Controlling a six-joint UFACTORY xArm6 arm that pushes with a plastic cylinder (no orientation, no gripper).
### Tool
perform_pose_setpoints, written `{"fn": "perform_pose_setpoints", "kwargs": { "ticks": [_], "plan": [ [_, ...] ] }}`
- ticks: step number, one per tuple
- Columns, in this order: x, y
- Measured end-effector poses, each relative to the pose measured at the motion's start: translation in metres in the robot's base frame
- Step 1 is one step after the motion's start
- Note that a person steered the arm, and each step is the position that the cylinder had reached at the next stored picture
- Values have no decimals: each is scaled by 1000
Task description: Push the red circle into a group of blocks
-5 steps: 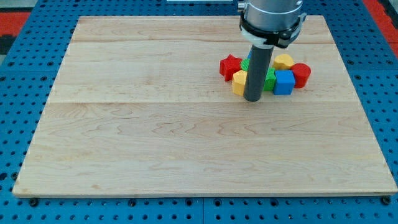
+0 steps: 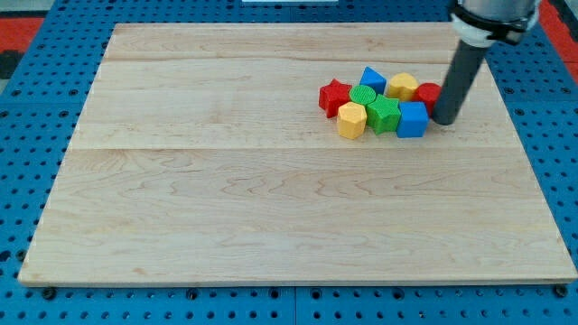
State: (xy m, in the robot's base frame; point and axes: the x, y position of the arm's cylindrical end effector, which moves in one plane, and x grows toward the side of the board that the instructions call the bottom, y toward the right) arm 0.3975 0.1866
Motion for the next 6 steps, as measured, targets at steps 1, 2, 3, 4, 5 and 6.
{"fn": "perform_pose_setpoints", "kwargs": {
  "ticks": [1,2,3,4,5,6],
  "plan": [
    [1,2],
    [-4,68],
    [-35,67],
    [-36,20],
    [-36,-7],
    [-43,-16]
  ]
}}
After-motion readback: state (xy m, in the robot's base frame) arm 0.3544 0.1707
